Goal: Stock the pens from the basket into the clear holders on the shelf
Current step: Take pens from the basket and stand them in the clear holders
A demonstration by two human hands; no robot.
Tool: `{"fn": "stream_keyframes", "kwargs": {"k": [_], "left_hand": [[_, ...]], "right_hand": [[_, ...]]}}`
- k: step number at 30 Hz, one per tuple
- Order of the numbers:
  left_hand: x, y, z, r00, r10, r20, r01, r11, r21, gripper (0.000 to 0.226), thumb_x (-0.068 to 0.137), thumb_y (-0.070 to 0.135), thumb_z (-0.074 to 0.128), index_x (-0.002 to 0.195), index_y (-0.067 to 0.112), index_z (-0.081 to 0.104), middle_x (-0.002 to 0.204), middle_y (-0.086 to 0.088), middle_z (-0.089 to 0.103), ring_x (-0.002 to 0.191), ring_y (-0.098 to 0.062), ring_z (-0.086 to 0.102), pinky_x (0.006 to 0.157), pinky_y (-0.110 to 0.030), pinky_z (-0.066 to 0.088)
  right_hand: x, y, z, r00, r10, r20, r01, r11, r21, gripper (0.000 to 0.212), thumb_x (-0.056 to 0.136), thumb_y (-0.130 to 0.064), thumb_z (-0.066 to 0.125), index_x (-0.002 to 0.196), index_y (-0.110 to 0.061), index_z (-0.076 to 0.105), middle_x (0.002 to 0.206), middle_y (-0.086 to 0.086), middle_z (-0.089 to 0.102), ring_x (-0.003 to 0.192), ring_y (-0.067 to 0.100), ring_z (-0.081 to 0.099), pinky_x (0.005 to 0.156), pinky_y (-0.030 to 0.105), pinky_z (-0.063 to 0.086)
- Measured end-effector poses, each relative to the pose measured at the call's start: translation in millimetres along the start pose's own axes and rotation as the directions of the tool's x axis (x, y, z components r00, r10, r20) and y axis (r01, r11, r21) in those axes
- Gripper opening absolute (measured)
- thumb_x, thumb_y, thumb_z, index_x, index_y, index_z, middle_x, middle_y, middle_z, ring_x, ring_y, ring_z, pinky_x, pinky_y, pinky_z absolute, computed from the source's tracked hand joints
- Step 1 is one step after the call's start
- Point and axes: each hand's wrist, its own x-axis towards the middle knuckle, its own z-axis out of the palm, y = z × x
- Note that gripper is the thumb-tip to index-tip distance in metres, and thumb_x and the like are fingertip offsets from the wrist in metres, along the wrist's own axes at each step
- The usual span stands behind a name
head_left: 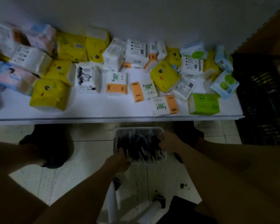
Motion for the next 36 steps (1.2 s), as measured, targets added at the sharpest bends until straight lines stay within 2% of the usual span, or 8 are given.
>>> {"fn": "stream_keyframes", "kwargs": {"k": [6, 9, 11, 16, 21, 25, 30, 36], "left_hand": [[6, 15, -5, 0.996, -0.025, -0.086, 0.041, 0.981, 0.189, 0.055, 0.094, 0.026, 0.051, 0.139, 0.006, 0.028, 0.119, -0.012, 0.057, 0.103, -0.029, 0.06, 0.079, -0.037, 0.049], [13, 14, -2, 0.996, -0.055, -0.067, 0.065, 0.986, 0.155, 0.053, 0.094, 0.02, 0.049, 0.139, 0.002, 0.029, 0.12, -0.014, 0.057, 0.104, -0.03, 0.06, 0.077, -0.037, 0.048], [18, 11, -3, 0.995, -0.059, -0.077, 0.064, 0.996, 0.062, 0.059, 0.095, 0.019, 0.049, 0.142, -0.001, 0.021, 0.121, -0.017, 0.057, 0.105, -0.032, 0.06, 0.075, -0.036, 0.047], [16, 9, -12, 0.999, 0.025, -0.04, -0.034, 0.971, -0.235, 0.07, 0.097, 0.017, 0.05, 0.147, 0.003, 0.004, 0.119, -0.026, 0.057, 0.101, -0.04, 0.061, 0.078, -0.038, 0.049], [4, 11, -29, 1.0, 0.004, -0.018, -0.011, 0.914, -0.406, 0.043, 0.097, 0.01, 0.04, 0.139, 0.015, 0.031, 0.099, -0.019, 0.061, 0.062, -0.019, 0.056, 0.047, -0.024, 0.044], [-3, 11, -33, 0.997, -0.073, 0.024, 0.076, 0.894, -0.442, 0.026, 0.096, 0.007, 0.037, 0.113, 0.006, 0.057, 0.086, -0.013, 0.061, 0.059, -0.017, 0.055, 0.047, -0.022, 0.041], [-14, 9, -27, 0.996, -0.009, -0.094, -0.035, 0.891, -0.452, 0.023, 0.098, 0.018, 0.046, 0.097, 0.004, 0.064, 0.068, -0.004, 0.061, 0.053, -0.011, 0.055, 0.045, -0.014, 0.042], [-25, 4, -31, 0.991, 0.001, -0.131, -0.065, 0.871, -0.486, 0.036, 0.101, 0.012, 0.039, 0.137, 0.016, 0.042, 0.094, -0.011, 0.062, 0.06, -0.011, 0.056, 0.041, -0.011, 0.041]], "right_hand": [[7, -12, 18, 0.996, 0.037, 0.082, -0.031, 0.997, -0.069, 0.036, 0.094, -0.011, 0.049, 0.127, -0.003, 0.058, 0.13, 0.016, 0.057, 0.121, 0.032, 0.052, 0.1, 0.034, 0.043], [14, -14, 41, 0.994, 0.022, 0.104, -0.019, 0.999, -0.028, 0.031, 0.093, -0.013, 0.051, 0.12, -0.003, 0.063, 0.121, 0.014, 0.061, 0.115, 0.032, 0.056, 0.097, 0.032, 0.045], [16, -14, 58, 0.996, -0.002, 0.092, 0.003, 1.0, -0.006, 0.022, 0.094, -0.013, 0.05, 0.092, 0.001, 0.067, 0.091, 0.016, 0.064, 0.086, 0.029, 0.06, 0.086, 0.035, 0.05], [27, -10, 85, 1.0, -0.012, 0.005, 0.012, 0.998, -0.058, 0.039, 0.093, -0.026, 0.051, 0.057, -0.019, 0.037, 0.064, 0.004, 0.036, 0.059, 0.016, 0.034, 0.061, 0.026, 0.038], [31, -18, 77, 0.998, 0.003, 0.065, -0.003, 1.0, 0.006, 0.023, 0.093, -0.022, 0.048, 0.084, -0.005, 0.061, 0.108, 0.02, 0.058, 0.095, 0.03, 0.054, 0.079, 0.029, 0.042], [32, -18, 81, 0.999, -0.037, -0.015, 0.038, 0.999, 0.026, 0.03, 0.095, -0.022, 0.048, 0.068, -0.01, 0.05, 0.105, 0.022, 0.061, 0.086, 0.026, 0.053, 0.074, 0.028, 0.046], [31, -34, 82, 0.99, -0.134, -0.047, 0.137, 0.988, 0.073, 0.025, 0.094, -0.014, 0.053, 0.113, -0.005, 0.066, 0.111, 0.014, 0.064, 0.097, 0.028, 0.061, 0.082, 0.034, 0.054], [43, -46, 91, 0.98, -0.2, 0.023, 0.198, 0.978, 0.072, 0.027, 0.093, -0.018, 0.053, 0.116, -0.013, 0.066, 0.121, 0.014, 0.061, 0.108, 0.031, 0.058, 0.095, 0.037, 0.05]]}}
